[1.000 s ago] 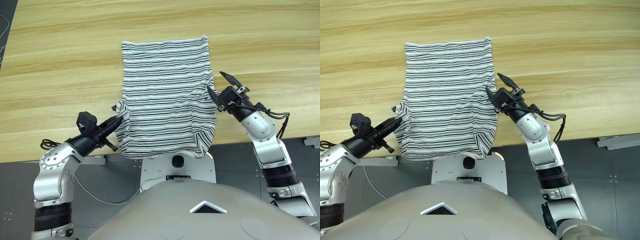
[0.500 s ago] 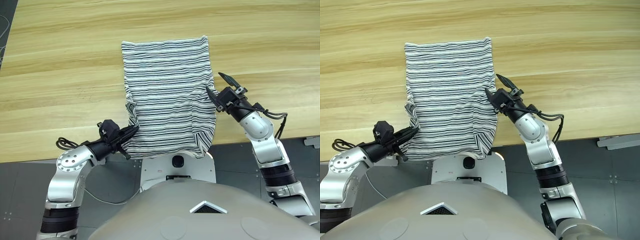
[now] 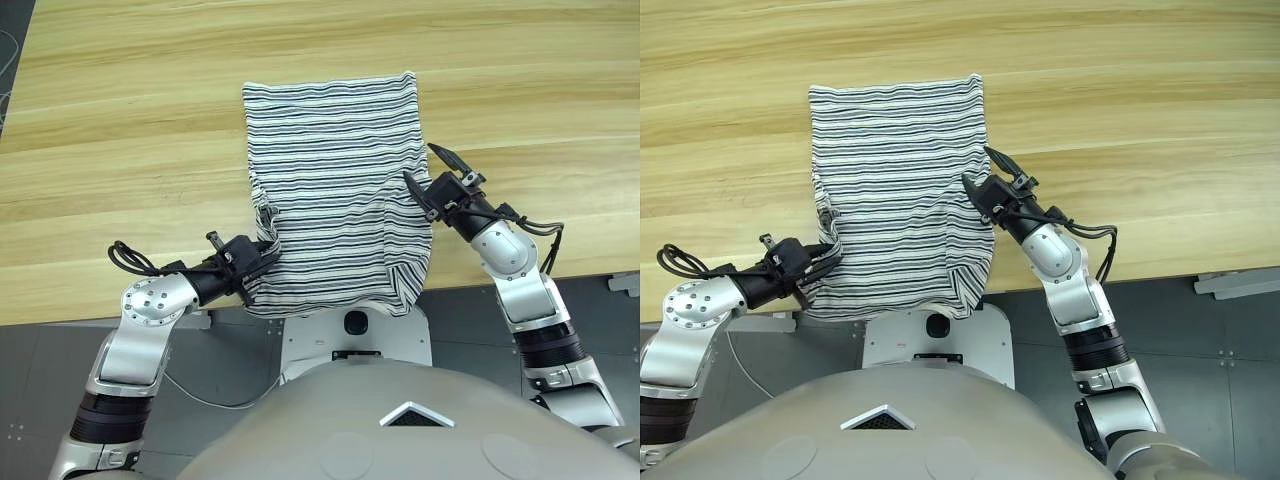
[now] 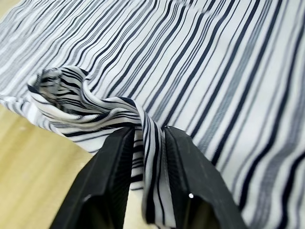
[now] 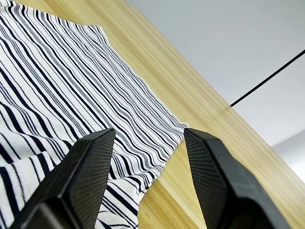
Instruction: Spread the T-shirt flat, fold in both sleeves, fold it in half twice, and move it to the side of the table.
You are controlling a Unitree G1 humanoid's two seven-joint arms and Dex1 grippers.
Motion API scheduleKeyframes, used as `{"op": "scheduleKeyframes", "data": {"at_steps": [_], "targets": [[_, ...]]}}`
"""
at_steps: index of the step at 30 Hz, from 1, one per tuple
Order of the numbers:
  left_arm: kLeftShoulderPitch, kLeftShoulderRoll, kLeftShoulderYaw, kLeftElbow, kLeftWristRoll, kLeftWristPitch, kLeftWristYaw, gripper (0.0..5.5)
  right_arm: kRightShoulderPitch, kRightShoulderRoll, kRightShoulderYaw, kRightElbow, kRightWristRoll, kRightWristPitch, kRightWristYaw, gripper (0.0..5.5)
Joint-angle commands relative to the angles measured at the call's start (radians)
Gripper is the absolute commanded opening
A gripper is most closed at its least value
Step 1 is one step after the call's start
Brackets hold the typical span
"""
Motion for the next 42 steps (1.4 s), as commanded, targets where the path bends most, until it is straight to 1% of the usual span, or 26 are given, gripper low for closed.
{"op": "scheduleKeyframes", "data": {"at_steps": [1, 7, 10, 13, 14, 17, 19, 21, 23, 25, 27, 29, 31, 32, 34, 36, 42], "targets": [[-0.031, 0.017, -0.028, -0.008, 0.062, -0.041, 0.016, 1.74, -0.012, 0.005, -0.002, 0.014, -0.005, -0.008, -0.008, 2.68], [-0.049, 0.013, -0.067, -0.044, 0.085, -0.060, -0.002, 2.57, -0.015, 0.010, -0.003, 0.027, -0.004, -0.014, -0.019, 2.68], [-0.067, -0.002, -0.066, -0.071, 0.048, -0.028, -0.016, 3.01, -0.020, 0.013, -0.003, 0.034, -0.004, -0.015, -0.024, 2.68], [-0.090, -0.053, -0.049, -0.113, -0.077, 0.079, -0.032, 3.49, -0.028, 0.017, -0.001, 0.045, -0.005, -0.018, -0.029, 2.68], [-0.100, -0.070, -0.041, -0.127, -0.132, 0.124, -0.038, 3.76, -0.030, 0.018, -0.001, 0.049, -0.005, -0.020, -0.031, 2.68], [-0.138, -0.153, -0.013, -0.164, -0.320, 0.257, -0.029, 4.27, -0.038, 0.021, -0.003, 0.059, -0.004, -0.027, -0.035, 2.68], [-0.172, -0.239, 0.032, -0.209, -0.443, 0.257, 0.013, 4.51, -0.043, 0.020, -0.004, 0.069, -0.002, -0.034, -0.034, 2.68], [-0.236, -0.294, 0.096, -0.204, -0.434, 0.169, 0.092, 4.51, -0.040, 0.016, -0.008, 0.071, 0.001, -0.038, -0.033, 2.68], [-0.291, -0.299, 0.138, -0.150, -0.346, 0.051, 0.149, 4.51, -0.035, 0.014, -0.011, 0.072, 0.003, -0.040, -0.034, 2.68], [-0.337, -0.296, 0.156, -0.064, -0.247, -0.085, 0.196, 4.51, -0.034, 0.012, -0.014, 0.074, 0.005, -0.044, -0.033, 2.68], [-0.376, -0.306, 0.172, 0.046, -0.179, -0.181, 0.250, 4.51, -0.035, 0.012, -0.014, 0.075, 0.007, -0.046, -0.029, 2.68], [-0.407, -0.301, 0.183, 0.200, -0.138, -0.284, 0.266, 4.51, -0.034, 0.009, -0.016, 0.072, 0.009, -0.047, -0.022, 2.68], [-0.422, -0.276, 0.194, 0.351, -0.112, -0.407, 0.251, 4.51, -0.033, 0.002, -0.022, 0.072, 0.012, -0.051, -0.015, 2.68], [-0.433, -0.258, 0.208, 0.434, -0.089, -0.471, 0.264, 4.51, -0.033, -0.002, -0.025, 0.073, 0.013, -0.053, -0.012, 2.68], [-0.444, -0.254, 0.243, 0.545, -0.074, -0.540, 0.305, 4.51, -0.030, -0.008, -0.031, 0.077, 0.013, -0.057, -0.009, 2.68], [-0.421, -0.287, 0.238, 0.596, -0.025, -0.585, 0.379, 4.51, -0.026, -0.012, -0.033, 0.080, 0.014, -0.061, -0.010, 2.68], [-0.285, -0.378, 0.134, 0.646, 0.237, -0.700, 0.628, 4.51, -0.015, -0.018, -0.041, 0.095, 0.014, -0.072, -0.014, 2.68]]}}
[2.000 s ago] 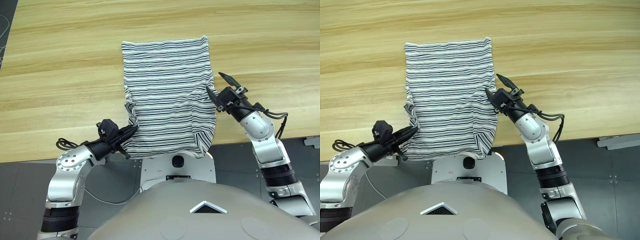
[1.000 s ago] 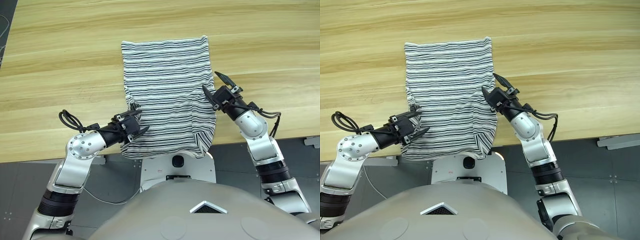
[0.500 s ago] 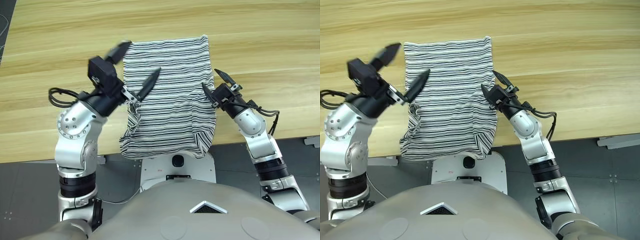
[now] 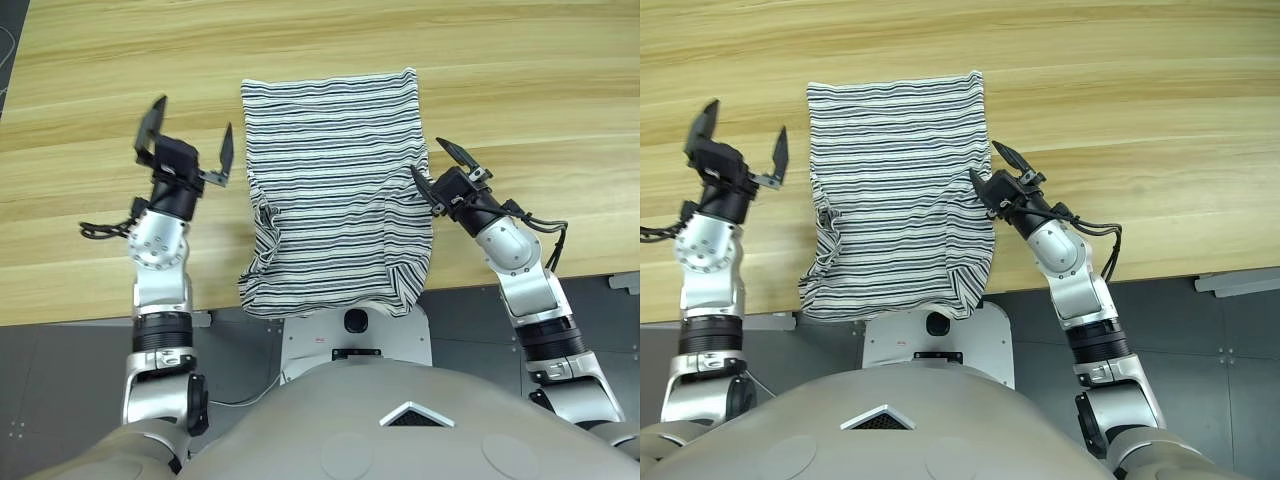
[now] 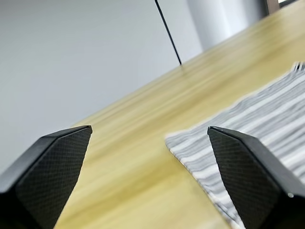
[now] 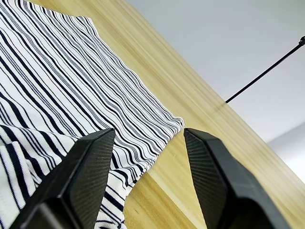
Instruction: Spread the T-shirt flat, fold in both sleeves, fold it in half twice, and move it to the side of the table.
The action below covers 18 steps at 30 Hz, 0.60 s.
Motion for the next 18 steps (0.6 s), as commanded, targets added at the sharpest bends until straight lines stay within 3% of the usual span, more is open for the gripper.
{"op": "scheduleKeyframes", "data": {"at_steps": [1, 18], "targets": [[0.086, -0.039, -0.059, 0.006, 0.142, -0.055, 0.127, 4.51, 0.008, -0.014, -0.012, 0.016, 0.009, -0.012, 0.004, 2.68], [0.208, -0.028, -0.187, -0.069, 0.241, 0.099, 0.101, 4.51, 0.004, 0.003, 0.004, 0.031, -0.002, -0.014, -0.004, 2.68]]}}
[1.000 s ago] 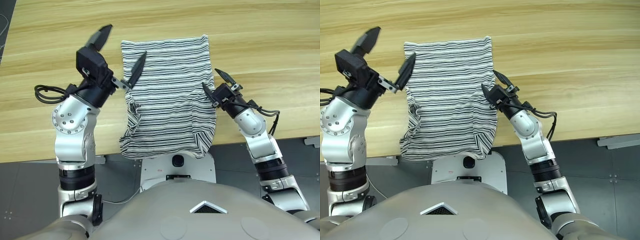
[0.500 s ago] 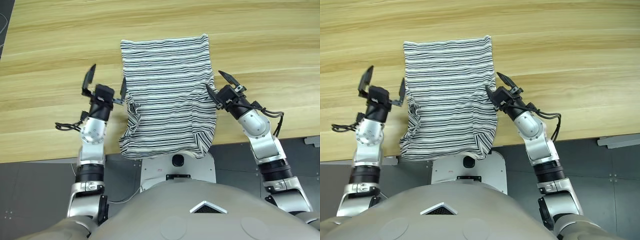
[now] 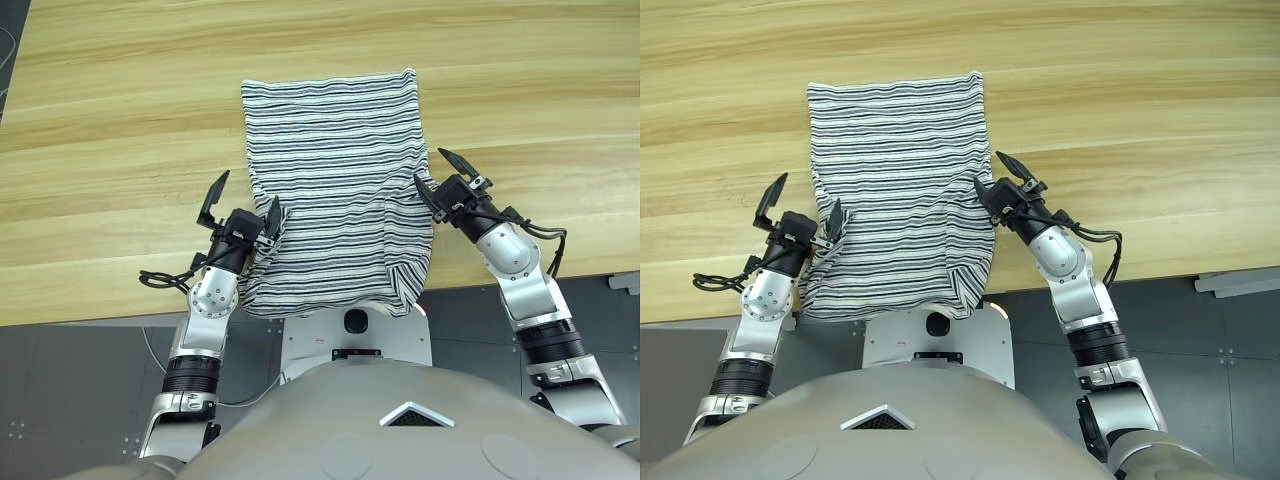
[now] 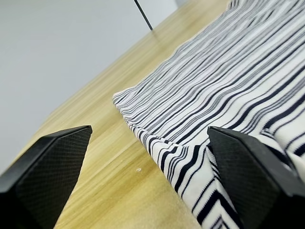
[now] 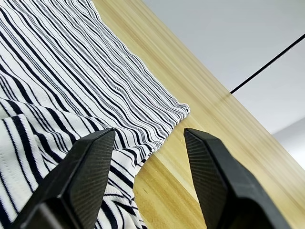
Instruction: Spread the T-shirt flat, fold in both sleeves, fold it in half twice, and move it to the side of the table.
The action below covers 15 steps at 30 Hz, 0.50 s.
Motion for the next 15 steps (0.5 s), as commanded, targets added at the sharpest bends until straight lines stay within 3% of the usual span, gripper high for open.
{"op": "scheduleKeyframes", "data": {"at_steps": [1, 7, 15], "targets": [[0.012, 0.011, -0.050, 0.016, 0.035, 0.102, -0.042, 4.51, -0.008, 0.006, 0.006, -0.010, -0.001, -0.008, 0.001, 2.68], [-0.036, 0.037, -0.072, 0.093, 0.010, 0.232, -0.098, 4.51, -0.004, 0.014, 0.017, -0.040, -0.004, 0.001, 0.006, 2.68], [-0.122, 0.060, -0.059, 0.222, -0.041, 0.261, -0.106, 4.51, -0.001, 0.016, 0.021, -0.071, -0.004, 0.014, 0.009, 2.68]]}}
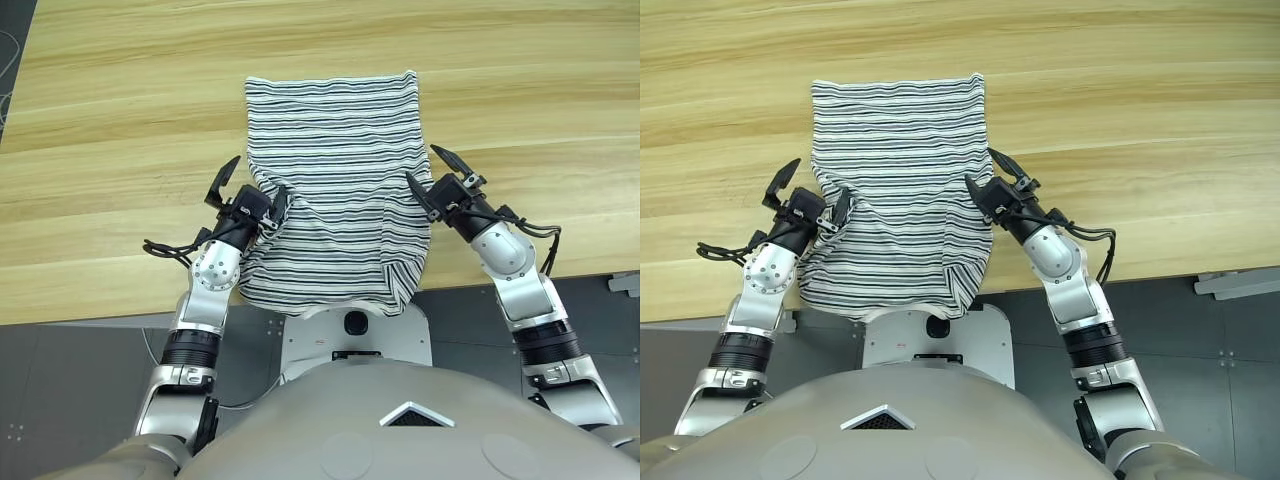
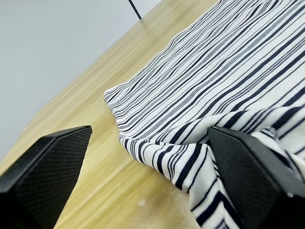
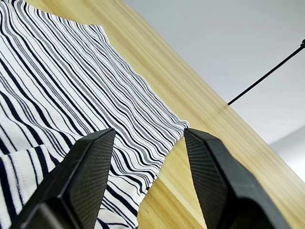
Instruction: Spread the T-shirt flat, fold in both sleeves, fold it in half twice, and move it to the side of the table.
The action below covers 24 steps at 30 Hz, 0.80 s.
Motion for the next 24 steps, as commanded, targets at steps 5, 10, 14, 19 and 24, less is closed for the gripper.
{"op": "scheduleKeyframes", "data": {"at_steps": [5, 10, 14, 19, 24], "targets": [[0.036, 0.006, -0.027, 0.127, -0.012, 0.147, -0.044, 4.51, -0.002, 0.003, 0.006, -0.045, 0.001, 0.022, 0.016, 2.68], [-0.023, -0.042, -0.041, 0.196, -0.047, 0.194, -0.043, 4.51, 0.007, -0.001, 0.010, -0.067, 0.003, 0.039, 0.033, 2.68], [-0.084, -0.082, -0.045, 0.277, -0.063, 0.197, -0.017, 4.51, 0.040, -0.027, 0.024, -0.097, 0.018, 0.065, 0.093, 2.68], [-0.116, -0.122, -0.059, 0.346, -0.067, 0.179, 0.007, 4.51, 0.084, -0.027, 0.039, -0.124, 0.076, 0.106, 0.174, 2.68], [-0.121, -0.134, -0.051, 0.360, -0.078, 0.169, 0.020, 4.51, 0.112, 0.042, 0.077, -0.076, 0.147, 0.157, 0.207, 2.68]]}}
